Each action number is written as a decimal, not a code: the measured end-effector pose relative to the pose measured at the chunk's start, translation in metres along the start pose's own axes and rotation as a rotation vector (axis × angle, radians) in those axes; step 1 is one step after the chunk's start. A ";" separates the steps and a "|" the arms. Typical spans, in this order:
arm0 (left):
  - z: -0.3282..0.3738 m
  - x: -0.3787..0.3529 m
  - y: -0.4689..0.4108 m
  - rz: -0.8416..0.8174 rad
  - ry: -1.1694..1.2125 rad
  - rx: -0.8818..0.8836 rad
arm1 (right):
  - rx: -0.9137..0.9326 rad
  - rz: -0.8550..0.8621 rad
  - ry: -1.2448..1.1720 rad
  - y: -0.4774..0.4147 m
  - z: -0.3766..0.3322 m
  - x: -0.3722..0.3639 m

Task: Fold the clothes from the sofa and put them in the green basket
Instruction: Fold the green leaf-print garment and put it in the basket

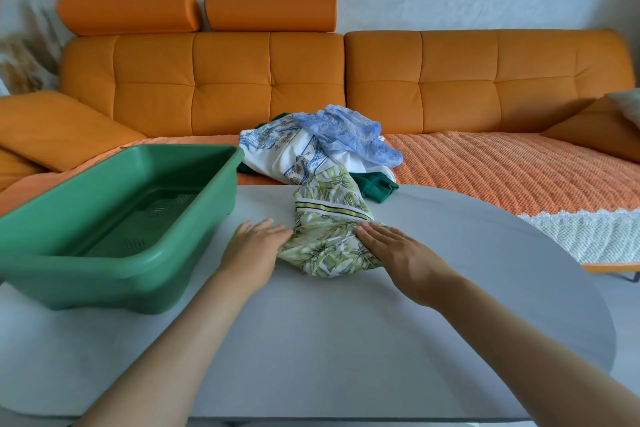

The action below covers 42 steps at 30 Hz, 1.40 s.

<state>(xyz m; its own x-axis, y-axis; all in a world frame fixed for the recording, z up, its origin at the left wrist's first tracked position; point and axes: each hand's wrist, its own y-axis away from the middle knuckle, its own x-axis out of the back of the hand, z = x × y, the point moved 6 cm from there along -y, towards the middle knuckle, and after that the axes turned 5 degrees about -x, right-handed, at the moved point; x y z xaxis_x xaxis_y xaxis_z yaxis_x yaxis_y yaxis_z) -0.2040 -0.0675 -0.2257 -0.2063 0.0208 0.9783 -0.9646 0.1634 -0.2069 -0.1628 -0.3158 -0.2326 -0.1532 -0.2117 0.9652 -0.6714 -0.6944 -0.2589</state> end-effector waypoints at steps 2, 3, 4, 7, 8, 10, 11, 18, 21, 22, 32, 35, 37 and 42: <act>-0.009 0.015 0.002 0.071 -0.089 0.122 | -0.013 -0.015 -0.012 0.002 0.002 0.001; -0.010 0.026 0.005 0.148 -0.090 0.173 | -0.025 -0.027 -0.016 0.003 0.003 0.001; -0.006 0.038 0.008 0.262 -0.043 0.190 | -0.038 -0.039 -0.021 0.004 0.003 0.000; 0.027 0.063 0.017 0.507 0.255 0.005 | -0.054 -0.055 -0.041 0.005 -0.001 -0.001; 0.042 0.063 0.019 0.488 0.307 -0.098 | -0.054 -0.055 -0.052 0.005 -0.003 -0.001; 0.069 0.039 0.020 0.232 0.271 -0.176 | -0.051 -0.052 -0.078 0.005 -0.006 0.000; 0.073 0.019 0.020 0.054 0.217 -0.138 | -0.041 -0.048 -0.082 0.006 -0.008 0.000; 0.079 -0.015 0.007 -0.105 0.513 -0.166 | 0.029 -0.058 0.071 0.012 -0.017 -0.004; 0.070 -0.017 -0.002 -0.119 0.757 -0.081 | 0.096 0.065 0.144 0.014 -0.027 0.008; 0.062 -0.020 -0.005 -0.116 0.807 -0.035 | 0.148 0.111 0.154 0.014 -0.033 0.014; 0.039 -0.032 -0.035 -0.062 0.549 -0.001 | 0.385 0.197 -0.077 0.018 -0.064 0.029; 0.018 -0.020 -0.030 0.015 0.414 0.193 | 0.317 0.187 -0.109 0.012 -0.058 0.034; 0.004 -0.018 -0.026 -0.013 0.398 0.245 | 0.285 0.119 -0.156 0.010 -0.054 0.032; 0.006 0.012 -0.022 0.177 0.428 0.085 | 0.109 0.049 -0.121 0.006 -0.043 0.038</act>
<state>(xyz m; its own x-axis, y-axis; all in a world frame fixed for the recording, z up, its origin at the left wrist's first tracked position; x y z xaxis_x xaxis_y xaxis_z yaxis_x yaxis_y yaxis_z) -0.1865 -0.0770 -0.2100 -0.3001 0.4493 0.8414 -0.9343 0.0395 -0.3543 -0.2039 -0.2982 -0.1964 -0.0910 -0.3234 0.9419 -0.5816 -0.7505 -0.3139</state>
